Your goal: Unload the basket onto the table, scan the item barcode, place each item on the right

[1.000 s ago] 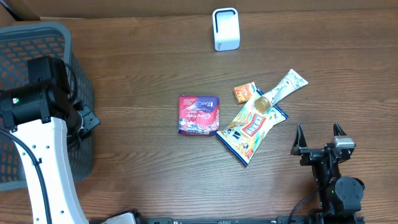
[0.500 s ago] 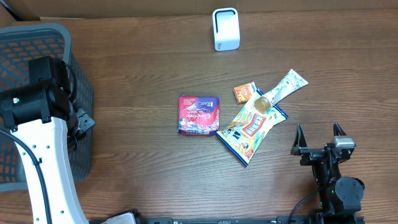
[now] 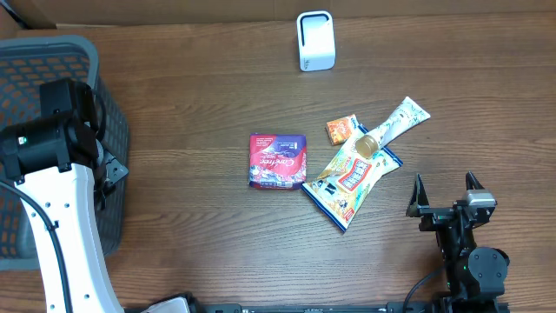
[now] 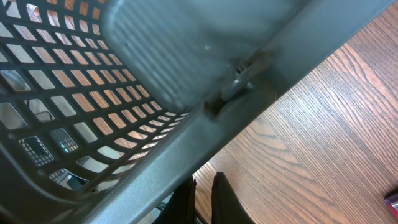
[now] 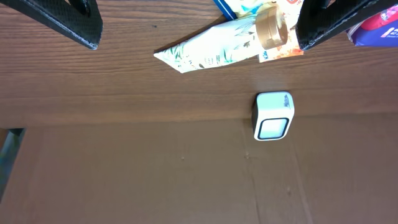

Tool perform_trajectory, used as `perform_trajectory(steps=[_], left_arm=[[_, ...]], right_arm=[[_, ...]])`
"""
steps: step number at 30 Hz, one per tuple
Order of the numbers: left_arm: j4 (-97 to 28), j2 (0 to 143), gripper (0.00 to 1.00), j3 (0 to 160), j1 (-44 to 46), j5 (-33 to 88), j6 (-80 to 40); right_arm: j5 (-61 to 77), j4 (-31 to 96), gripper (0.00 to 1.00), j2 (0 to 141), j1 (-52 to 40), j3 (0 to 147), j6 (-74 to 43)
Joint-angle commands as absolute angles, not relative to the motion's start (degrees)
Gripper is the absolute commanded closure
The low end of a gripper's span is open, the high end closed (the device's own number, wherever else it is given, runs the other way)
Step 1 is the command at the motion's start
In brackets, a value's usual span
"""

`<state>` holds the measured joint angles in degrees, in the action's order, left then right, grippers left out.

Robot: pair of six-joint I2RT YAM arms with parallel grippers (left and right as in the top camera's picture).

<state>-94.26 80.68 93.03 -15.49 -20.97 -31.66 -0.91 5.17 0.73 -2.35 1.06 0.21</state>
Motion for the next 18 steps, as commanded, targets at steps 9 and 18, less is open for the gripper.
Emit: perform_trajectory(steps=[9,18], left_arm=[[-93.4,80.6,0.96,98.7,-15.7,-16.1,-32.6],[-92.6,80.5,0.86,109.4,-15.7,8.0,-29.3]], right_arm=[[-1.4,4.8,0.0,0.2,-2.5,0.5,0.5],[-1.4,4.8,0.0,0.2,-2.5,0.5,0.5]])
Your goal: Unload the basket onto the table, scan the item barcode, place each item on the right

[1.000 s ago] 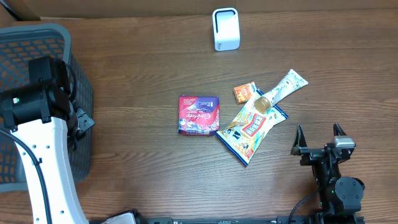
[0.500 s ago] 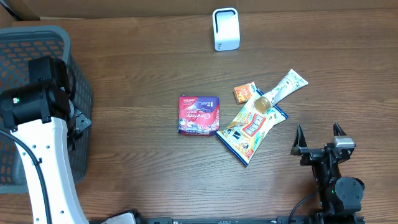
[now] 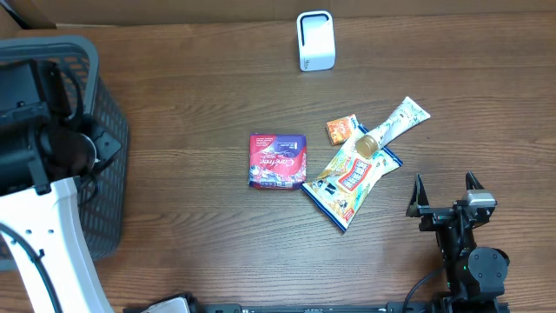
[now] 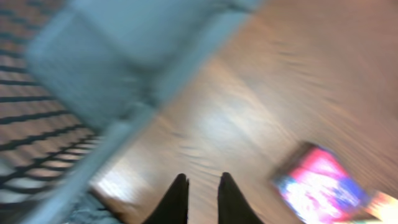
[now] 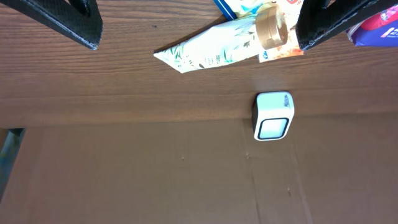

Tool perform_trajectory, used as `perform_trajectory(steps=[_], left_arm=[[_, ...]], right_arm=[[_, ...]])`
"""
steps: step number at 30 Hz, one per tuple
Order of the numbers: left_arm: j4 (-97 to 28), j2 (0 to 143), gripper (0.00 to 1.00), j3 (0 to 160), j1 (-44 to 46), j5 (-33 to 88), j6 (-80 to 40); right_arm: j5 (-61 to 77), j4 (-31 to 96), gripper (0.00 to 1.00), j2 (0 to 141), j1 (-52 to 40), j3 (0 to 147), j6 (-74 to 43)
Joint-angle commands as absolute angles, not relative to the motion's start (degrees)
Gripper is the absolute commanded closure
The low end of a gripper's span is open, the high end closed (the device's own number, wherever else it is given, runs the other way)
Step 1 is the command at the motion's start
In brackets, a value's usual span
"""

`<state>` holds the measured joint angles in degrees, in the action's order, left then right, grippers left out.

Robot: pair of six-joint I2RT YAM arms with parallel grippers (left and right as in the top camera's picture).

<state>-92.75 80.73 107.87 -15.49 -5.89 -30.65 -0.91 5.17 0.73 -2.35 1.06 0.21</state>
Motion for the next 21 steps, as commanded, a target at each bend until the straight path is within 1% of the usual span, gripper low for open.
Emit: perform_trajectory(steps=[1,4,6,9,10,11,13,16,18,21], left_arm=[[-92.6,80.5,0.85,109.3,-15.7,12.0,-29.3],[-92.6,80.6,0.84,107.2,-14.0,22.1,-25.8],[-92.2,80.7,0.81,105.8,-11.5,26.0,-22.2],[-91.2,80.8,0.74,103.7,-6.4,26.1,-20.9],[-91.0,80.9,0.74,103.3,-4.9,25.2,-20.6],[-91.1,81.2,0.75,103.1,-3.3,23.2,-20.6],[-91.9,82.0,0.85,103.1,-0.4,17.0,-21.2],[-95.2,82.8,0.94,103.1,1.1,5.2,-26.8],[-96.8,83.1,0.96,102.8,1.1,-2.8,-29.8],[-96.8,83.2,0.96,102.5,0.8,-7.7,-30.7]], right_arm=[[-1.4,4.8,0.0,0.2,-2.5,0.5,0.5],[-1.4,4.8,0.0,0.2,-2.5,0.5,0.5],[-1.4,4.8,0.0,0.2,-2.5,0.5,0.5],[-1.4,4.8,0.0,0.2,-2.5,0.5,0.5],[-1.4,4.8,0.0,0.2,-2.5,0.5,0.5],[-1.4,4.8,0.0,0.2,-2.5,0.5,0.5],[-1.4,4.8,0.0,0.2,-2.5,0.5,0.5],[-1.4,4.8,0.0,0.2,-2.5,0.5,0.5],[-1.4,4.8,0.0,0.2,-2.5,0.5,0.5],[-1.4,4.8,0.0,0.2,-2.5,0.5,0.5]])
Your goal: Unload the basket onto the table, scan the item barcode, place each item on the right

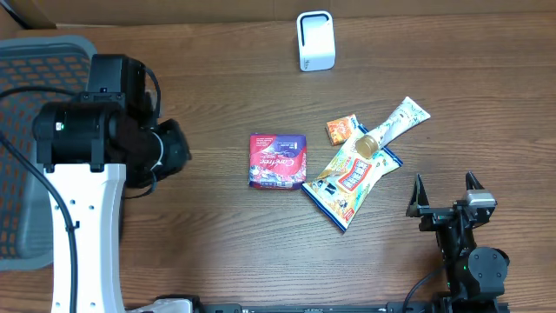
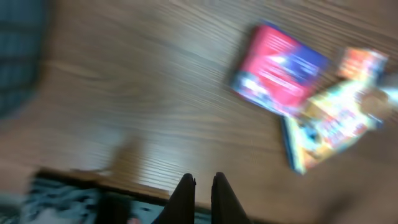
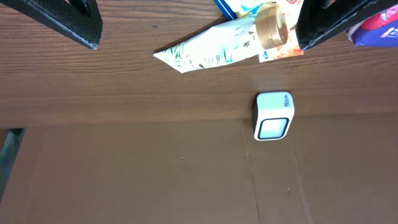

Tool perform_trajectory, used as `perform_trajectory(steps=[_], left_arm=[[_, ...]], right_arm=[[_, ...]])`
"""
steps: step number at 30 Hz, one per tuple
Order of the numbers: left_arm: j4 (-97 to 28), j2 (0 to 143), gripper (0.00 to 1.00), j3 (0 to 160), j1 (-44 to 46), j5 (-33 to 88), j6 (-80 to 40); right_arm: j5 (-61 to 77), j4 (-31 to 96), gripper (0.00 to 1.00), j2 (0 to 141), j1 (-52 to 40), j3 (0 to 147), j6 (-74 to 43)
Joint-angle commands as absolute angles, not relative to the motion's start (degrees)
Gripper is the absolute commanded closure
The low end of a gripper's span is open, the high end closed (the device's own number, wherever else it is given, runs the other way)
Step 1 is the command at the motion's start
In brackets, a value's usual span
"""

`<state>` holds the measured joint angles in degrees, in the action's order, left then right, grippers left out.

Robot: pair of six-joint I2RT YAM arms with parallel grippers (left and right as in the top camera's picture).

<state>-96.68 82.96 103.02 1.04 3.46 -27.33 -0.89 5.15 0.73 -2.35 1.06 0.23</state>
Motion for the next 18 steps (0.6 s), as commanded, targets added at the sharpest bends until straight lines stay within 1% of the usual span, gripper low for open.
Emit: perform_trajectory(steps=[1,6,11,18], left_arm=[[-96.8,83.2,0.96,102.5,0.6,-9.2,-31.8],[-96.8,83.2,0.96,102.5,-0.5,-16.8,-33.9],[-96.8,83.2,0.96,102.4,-4.1,-22.1,-35.0],[-96.8,83.2,0.95,100.4,-12.3,-22.4,-34.9]], right_arm=[[-1.4,4.8,0.0,0.2,-2.5,0.5,0.5],[-1.4,4.8,0.0,0.2,-2.5,0.5,0.5],[-1.4,4.8,0.0,0.2,-2.5,0.5,0.5],[-1.4,4.8,0.0,0.2,-2.5,0.5,0.5]])
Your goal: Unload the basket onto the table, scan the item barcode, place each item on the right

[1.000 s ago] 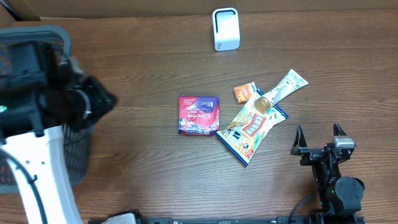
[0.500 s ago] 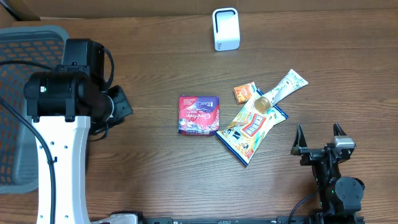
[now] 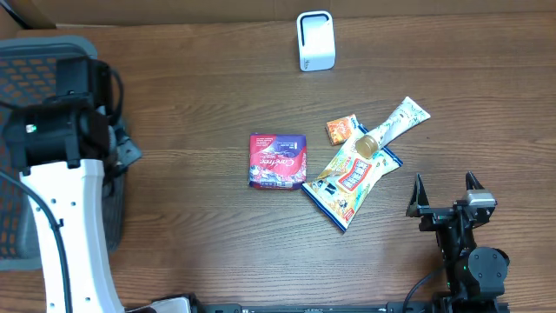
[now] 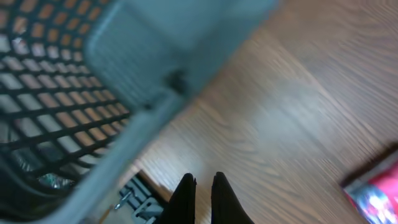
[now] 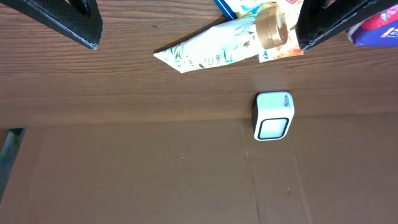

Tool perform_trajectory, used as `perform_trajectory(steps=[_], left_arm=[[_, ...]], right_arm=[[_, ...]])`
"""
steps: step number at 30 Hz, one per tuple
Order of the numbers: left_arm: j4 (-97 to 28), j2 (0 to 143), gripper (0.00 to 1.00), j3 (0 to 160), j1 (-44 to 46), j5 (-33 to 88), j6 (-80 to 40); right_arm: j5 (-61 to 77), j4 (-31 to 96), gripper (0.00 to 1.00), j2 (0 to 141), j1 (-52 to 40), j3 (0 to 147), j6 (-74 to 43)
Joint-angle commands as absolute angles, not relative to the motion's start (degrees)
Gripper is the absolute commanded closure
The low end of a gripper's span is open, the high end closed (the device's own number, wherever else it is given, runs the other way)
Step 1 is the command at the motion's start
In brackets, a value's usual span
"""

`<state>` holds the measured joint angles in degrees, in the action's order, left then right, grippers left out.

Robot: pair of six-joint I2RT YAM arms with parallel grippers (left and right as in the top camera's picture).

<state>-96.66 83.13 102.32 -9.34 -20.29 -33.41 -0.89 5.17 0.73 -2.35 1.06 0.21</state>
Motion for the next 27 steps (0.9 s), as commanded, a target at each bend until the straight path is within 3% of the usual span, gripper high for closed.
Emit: perform_trajectory(steps=[1,11,27], left_arm=[[-96.8,83.2,0.96,99.5,-13.0,-21.7,-34.9],[-95.1,83.2,0.96,92.6,-14.7,-19.5,-34.9],[-94.3,83.2,0.95,92.6,-16.5,-27.0,-36.9]], right_arm=[[-1.4,4.8,0.0,0.2,-2.5,0.5,0.5],[-1.4,4.8,0.0,0.2,-2.5,0.5,0.5],[-1.4,4.8,0.0,0.2,-2.5,0.5,0.5]])
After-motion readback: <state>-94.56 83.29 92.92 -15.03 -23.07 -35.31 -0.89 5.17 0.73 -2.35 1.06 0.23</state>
